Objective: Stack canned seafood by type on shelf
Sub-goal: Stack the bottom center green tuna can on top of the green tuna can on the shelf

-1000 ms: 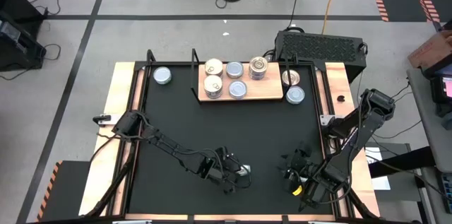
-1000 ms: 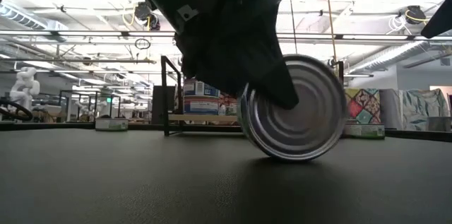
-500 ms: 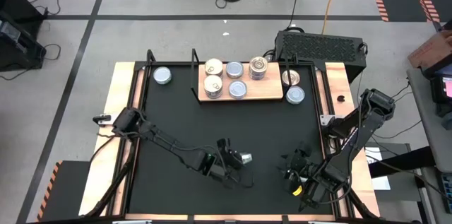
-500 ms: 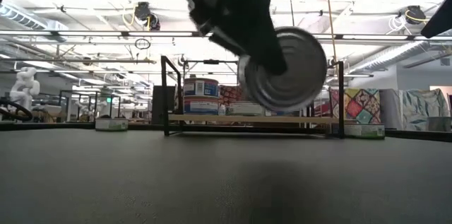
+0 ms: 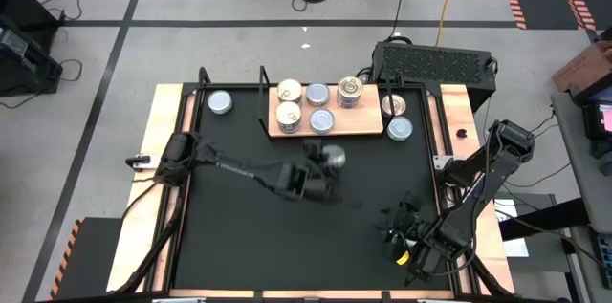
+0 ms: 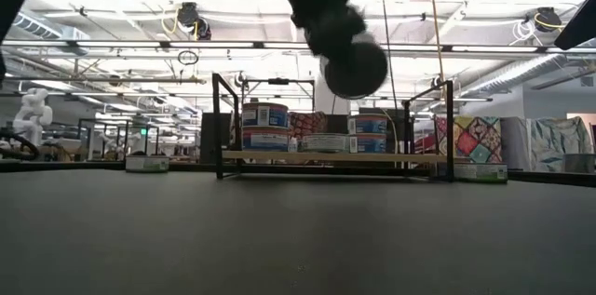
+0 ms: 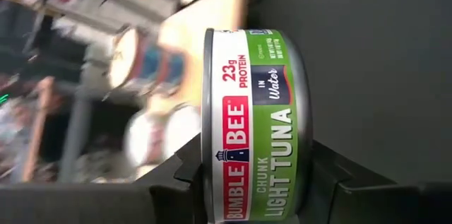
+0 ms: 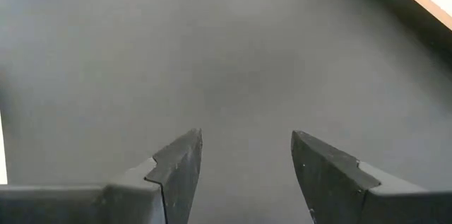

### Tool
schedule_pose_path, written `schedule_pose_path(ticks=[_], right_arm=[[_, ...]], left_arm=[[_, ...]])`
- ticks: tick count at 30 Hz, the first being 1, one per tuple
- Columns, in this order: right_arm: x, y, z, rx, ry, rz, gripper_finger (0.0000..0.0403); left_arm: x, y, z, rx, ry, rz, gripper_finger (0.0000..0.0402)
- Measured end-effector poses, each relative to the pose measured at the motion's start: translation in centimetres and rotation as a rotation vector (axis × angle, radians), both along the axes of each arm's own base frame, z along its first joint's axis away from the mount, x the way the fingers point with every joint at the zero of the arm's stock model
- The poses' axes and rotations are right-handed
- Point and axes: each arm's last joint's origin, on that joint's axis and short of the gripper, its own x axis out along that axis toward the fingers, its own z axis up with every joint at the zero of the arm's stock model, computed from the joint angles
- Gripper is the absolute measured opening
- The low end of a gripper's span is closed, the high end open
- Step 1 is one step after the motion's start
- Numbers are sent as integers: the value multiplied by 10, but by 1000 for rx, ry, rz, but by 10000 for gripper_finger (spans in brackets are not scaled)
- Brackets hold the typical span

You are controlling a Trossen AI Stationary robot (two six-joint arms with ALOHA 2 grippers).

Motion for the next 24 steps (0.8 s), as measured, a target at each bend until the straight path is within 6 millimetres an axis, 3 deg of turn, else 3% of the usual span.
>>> schedule_pose_path(ticks=[5, 13, 19, 24], right_arm=[[0, 0, 0, -10, 5, 11, 212], [0, 0, 0, -23, 12, 26, 212], [0, -1, 0, -35, 19, 32, 212], [0, -1, 0, -36, 20, 32, 212]], left_arm=[[4, 58, 2, 146, 81, 115, 141], [1, 142, 4, 168, 112, 261, 141], [8, 181, 4, 209, 122, 214, 140], [11, 197, -6, 249, 180, 191, 140]])
